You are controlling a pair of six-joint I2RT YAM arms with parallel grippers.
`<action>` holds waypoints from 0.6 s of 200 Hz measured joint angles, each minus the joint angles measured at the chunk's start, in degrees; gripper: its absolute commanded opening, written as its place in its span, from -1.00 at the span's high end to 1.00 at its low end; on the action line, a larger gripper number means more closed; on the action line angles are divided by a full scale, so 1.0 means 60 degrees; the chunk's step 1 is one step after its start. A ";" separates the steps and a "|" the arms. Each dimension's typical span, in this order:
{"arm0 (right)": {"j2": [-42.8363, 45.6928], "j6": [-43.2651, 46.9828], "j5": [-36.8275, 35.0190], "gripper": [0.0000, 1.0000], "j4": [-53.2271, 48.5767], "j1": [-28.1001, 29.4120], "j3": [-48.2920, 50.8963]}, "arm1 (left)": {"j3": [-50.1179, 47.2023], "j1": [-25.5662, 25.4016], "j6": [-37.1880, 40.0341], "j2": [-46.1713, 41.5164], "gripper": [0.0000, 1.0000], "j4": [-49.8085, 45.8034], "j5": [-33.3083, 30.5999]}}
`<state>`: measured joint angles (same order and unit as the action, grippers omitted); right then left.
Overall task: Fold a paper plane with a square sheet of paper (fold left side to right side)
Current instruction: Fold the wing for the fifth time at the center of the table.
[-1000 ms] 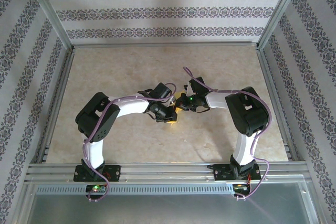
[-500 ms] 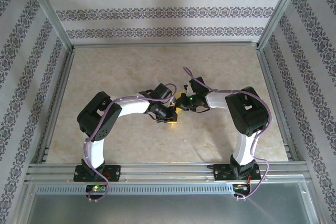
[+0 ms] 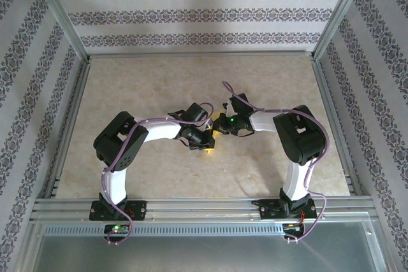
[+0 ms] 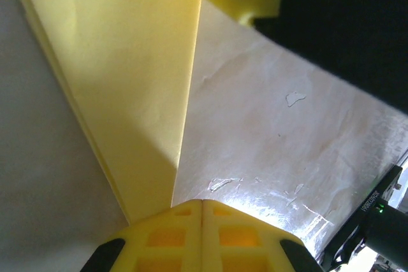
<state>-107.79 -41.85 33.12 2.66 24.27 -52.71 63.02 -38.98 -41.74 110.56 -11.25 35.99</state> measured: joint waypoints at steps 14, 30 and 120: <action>0.0000 0.0000 0.0000 1.00 0.0000 0.0000 0.0000 | -0.0040 0.0000 -0.0051 0.0000 0.99 0.0058 0.0004; -0.0004 0.0000 0.0000 1.00 0.0000 0.0000 0.0000 | -0.0080 0.0000 -0.0087 0.0000 0.99 0.0127 0.0004; -0.0022 0.0000 0.0033 1.00 0.0025 0.0000 -0.0004 | -0.0514 -0.0004 -0.0189 -0.0062 0.99 0.0798 0.0076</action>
<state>-107.92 -41.85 33.32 2.81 24.27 -52.73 59.94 -39.00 -42.87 110.19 -6.46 36.45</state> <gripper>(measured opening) 0.060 0.052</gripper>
